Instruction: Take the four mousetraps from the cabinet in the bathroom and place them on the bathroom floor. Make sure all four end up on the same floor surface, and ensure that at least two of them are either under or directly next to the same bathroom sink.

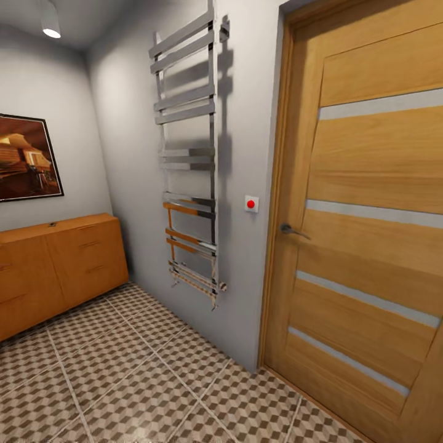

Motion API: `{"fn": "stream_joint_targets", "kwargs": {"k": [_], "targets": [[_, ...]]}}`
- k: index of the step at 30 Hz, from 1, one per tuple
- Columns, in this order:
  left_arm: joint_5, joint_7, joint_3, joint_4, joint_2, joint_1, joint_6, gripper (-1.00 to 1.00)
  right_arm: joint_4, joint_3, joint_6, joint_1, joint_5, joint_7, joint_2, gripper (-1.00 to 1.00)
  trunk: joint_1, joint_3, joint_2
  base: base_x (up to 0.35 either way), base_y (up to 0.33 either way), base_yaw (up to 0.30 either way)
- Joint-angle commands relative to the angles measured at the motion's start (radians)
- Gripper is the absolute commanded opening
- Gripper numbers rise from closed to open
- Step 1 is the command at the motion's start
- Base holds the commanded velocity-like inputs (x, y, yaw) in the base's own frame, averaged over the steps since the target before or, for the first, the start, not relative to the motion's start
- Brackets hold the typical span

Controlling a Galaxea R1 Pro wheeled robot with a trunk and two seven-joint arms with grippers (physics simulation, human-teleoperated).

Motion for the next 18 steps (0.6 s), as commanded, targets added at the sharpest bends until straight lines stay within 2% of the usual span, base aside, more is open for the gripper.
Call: {"fn": "stream_joint_targets", "kwargs": {"k": [1,18], "targets": [[0.007,0.004,-0.009,0.001,0.000,-0.001,-0.003,1.00,0.003,0.002,-0.005,-0.001,0.006,-0.005,0.000,1.00,0.000,-0.003,-0.001,0.000,0.000,0.176],[0.007,0.004,-0.009,0.001,0.000,-0.001,-0.003,1.00,0.003,0.002,-0.005,-0.002,0.015,-0.003,0.000,1.00,0.000,-0.027,-0.001,0.000,0.000,0.161]]}}
